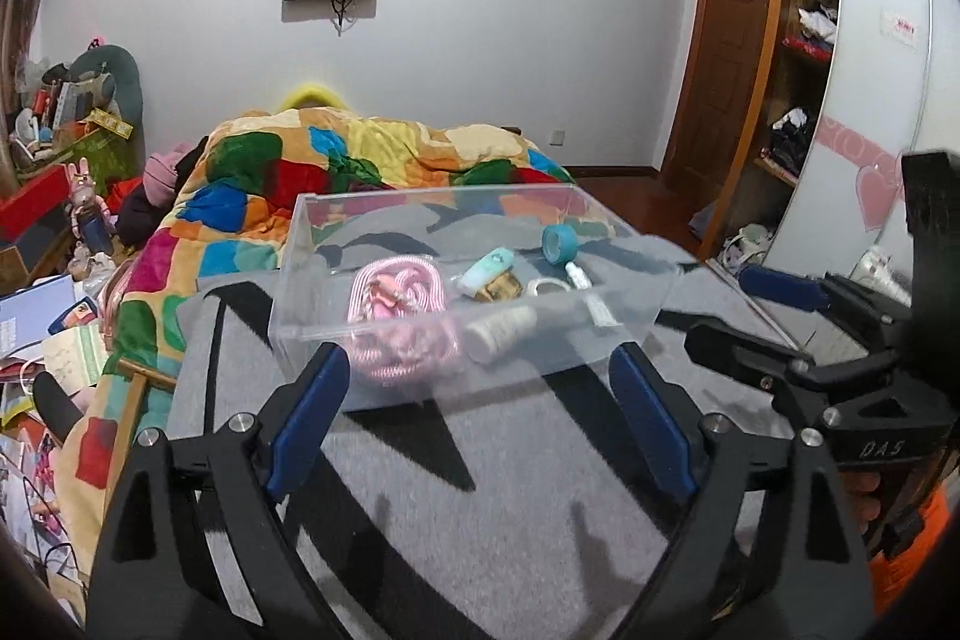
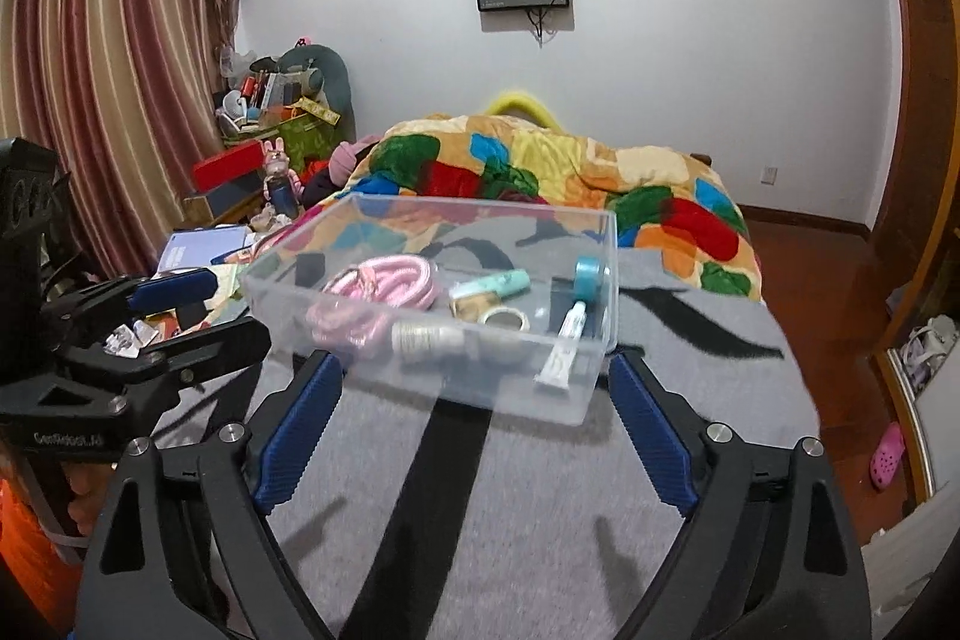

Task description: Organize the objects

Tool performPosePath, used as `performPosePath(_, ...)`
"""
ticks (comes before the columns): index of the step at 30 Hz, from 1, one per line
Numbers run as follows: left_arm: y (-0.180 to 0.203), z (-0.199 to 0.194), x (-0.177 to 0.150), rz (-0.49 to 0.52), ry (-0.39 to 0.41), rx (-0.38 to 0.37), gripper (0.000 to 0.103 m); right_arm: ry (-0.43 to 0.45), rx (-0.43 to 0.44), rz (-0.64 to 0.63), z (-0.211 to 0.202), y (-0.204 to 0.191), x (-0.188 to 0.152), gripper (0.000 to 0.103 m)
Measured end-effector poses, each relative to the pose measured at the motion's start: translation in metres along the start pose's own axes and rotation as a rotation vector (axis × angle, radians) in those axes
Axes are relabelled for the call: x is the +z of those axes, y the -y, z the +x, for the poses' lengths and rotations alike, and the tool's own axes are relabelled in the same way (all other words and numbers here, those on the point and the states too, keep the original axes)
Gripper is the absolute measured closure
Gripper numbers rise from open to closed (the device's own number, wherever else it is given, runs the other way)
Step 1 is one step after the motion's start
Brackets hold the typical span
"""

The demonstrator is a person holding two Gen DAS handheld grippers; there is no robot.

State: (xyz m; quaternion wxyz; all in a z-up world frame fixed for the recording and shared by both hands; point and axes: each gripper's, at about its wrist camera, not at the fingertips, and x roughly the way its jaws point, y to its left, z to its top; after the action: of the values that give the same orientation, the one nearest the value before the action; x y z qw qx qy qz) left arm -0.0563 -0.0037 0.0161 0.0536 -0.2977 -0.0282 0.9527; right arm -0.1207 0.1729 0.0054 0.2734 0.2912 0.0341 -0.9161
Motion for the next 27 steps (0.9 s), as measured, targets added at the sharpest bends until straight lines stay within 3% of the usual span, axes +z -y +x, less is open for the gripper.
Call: performPosePath(27,-0.001,0.004,-0.015,-0.020,-0.018,0.012,0.014,0.007,0.005,-0.035,-0.003,-0.008,-0.014,0.014)
